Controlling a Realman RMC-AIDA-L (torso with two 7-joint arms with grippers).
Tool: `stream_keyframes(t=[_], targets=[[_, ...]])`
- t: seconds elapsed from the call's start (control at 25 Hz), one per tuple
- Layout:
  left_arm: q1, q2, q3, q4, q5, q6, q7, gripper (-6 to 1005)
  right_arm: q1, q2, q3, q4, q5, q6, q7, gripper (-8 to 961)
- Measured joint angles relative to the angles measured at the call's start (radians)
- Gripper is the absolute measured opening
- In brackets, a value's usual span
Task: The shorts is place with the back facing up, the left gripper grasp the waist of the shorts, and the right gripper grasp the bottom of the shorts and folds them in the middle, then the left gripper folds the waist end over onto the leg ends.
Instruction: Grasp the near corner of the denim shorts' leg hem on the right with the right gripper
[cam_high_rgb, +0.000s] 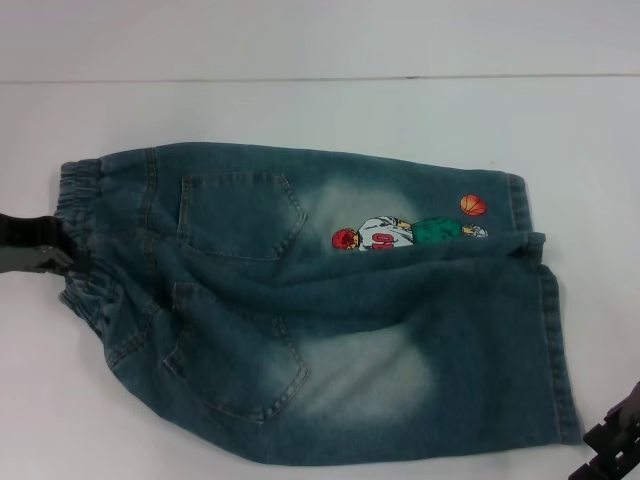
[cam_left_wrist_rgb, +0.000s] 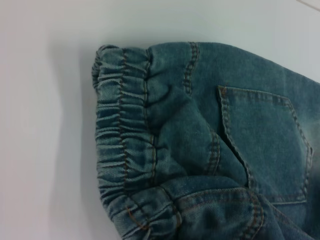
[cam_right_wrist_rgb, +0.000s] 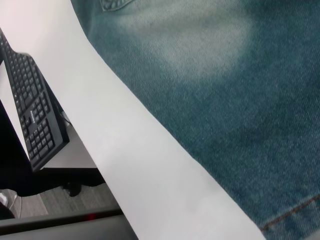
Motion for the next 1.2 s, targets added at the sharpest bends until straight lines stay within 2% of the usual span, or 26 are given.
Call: stream_keyframes(t=[0.32,1.2], targets=[[0.0,-0.004,0.0,-0.001,0.0,-0.003,0.0,39,0.001,-0.004,0.0,-0.005,0.0,-0.006,-0.002,933],[0.001,-0.01,-0.001,-0.015,0.0,-0.015,0.004,38,0.026,0.01,0.009,-0.012,0.033,0.028,-0.006,913]])
